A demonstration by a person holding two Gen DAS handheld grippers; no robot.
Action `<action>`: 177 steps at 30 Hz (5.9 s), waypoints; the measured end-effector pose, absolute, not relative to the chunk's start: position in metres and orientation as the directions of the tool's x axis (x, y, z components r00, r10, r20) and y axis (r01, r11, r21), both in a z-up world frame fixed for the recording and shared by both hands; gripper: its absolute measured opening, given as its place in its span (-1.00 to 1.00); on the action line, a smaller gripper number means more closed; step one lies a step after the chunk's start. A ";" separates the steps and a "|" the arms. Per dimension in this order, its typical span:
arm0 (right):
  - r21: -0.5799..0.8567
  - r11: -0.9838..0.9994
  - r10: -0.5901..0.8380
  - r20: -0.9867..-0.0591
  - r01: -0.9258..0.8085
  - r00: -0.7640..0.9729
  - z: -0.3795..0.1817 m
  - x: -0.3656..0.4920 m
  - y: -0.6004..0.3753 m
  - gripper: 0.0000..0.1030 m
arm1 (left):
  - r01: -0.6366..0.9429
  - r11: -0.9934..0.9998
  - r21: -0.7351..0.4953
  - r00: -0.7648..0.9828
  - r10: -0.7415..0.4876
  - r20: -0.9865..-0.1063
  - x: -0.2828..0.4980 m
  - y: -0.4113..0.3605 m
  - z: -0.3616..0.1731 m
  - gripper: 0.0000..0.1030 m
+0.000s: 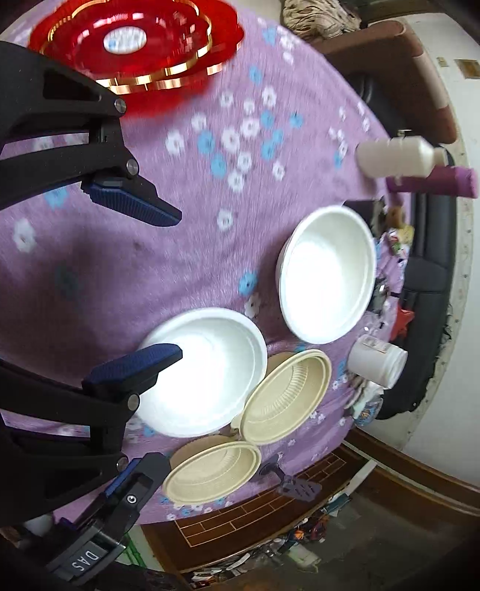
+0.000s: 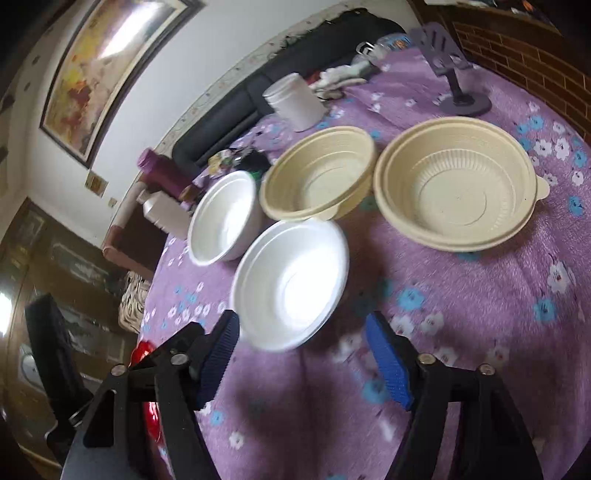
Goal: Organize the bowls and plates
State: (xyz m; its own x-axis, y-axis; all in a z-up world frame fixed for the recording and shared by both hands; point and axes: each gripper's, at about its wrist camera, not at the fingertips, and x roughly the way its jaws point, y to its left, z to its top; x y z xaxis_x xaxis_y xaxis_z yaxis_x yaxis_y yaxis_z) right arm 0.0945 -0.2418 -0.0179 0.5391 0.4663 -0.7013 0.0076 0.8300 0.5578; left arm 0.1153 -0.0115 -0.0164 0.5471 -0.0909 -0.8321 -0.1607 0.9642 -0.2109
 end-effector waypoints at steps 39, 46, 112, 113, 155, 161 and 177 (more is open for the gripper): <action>0.482 0.874 0.448 -0.744 -0.067 0.496 -0.034 0.067 -0.199 -0.83 | -0.134 0.989 -0.066 0.564 0.022 -0.826 0.071 -0.024 -0.030 -0.73; 0.482 0.871 0.463 -0.736 -0.098 0.494 -0.030 0.053 -0.188 -0.83 | -0.153 0.987 -0.051 0.585 0.048 -0.810 0.051 -0.016 -0.025 -0.73; 0.401 0.785 0.590 -0.715 -0.472 0.374 0.013 0.023 0.030 -0.84 | -0.509 0.856 -0.092 0.616 0.288 -0.733 -0.046 0.166 0.002 -0.72; 0.391 0.787 0.584 -0.720 -0.477 0.374 0.012 0.022 0.034 -0.84 | -0.512 0.855 -0.089 0.612 0.289 -0.736 -0.047 0.168 0.000 -0.72; 0.249 0.803 0.484 -0.803 -0.542 0.348 -0.019 0.014 0.083 -0.82 | -0.553 0.830 -0.069 0.530 0.287 -0.798 -0.046 0.197 -0.033 -0.71; 0.243 0.803 0.478 -0.807 -0.544 0.346 -0.020 0.014 0.085 -0.81 | -0.554 0.829 -0.070 0.529 0.285 -0.799 -0.046 0.197 -0.034 -0.71; 0.236 0.798 0.475 -0.813 -0.554 0.338 -0.023 0.016 0.090 -0.79 | -0.565 0.823 -0.061 0.517 0.296 -0.803 -0.046 0.198 -0.035 -0.72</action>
State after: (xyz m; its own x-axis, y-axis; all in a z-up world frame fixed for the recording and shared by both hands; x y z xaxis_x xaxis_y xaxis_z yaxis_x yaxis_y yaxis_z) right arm 0.0159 0.0895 -0.0231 0.3378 0.4746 -0.8128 -0.5543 0.7982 0.2357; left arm -0.0459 0.1980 -0.0349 0.5171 0.2956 -0.8033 -0.5651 0.8228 -0.0609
